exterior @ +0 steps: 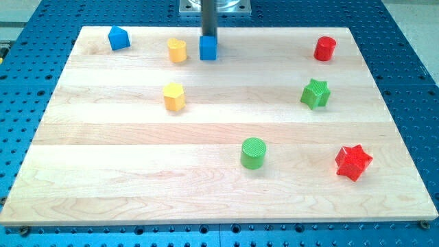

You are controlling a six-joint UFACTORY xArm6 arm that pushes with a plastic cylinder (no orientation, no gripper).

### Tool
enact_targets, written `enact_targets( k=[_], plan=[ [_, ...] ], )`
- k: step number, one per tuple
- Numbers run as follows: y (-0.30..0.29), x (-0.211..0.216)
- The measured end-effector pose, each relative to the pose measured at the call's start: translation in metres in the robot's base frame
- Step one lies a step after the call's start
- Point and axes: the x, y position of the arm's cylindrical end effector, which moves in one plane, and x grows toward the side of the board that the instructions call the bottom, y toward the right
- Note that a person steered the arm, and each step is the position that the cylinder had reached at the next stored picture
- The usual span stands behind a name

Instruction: Push the heart close to the hexagon

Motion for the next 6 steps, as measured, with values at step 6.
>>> enact_targets(
  k=[6],
  plan=[
    [-0.081,0.043]
  ],
)
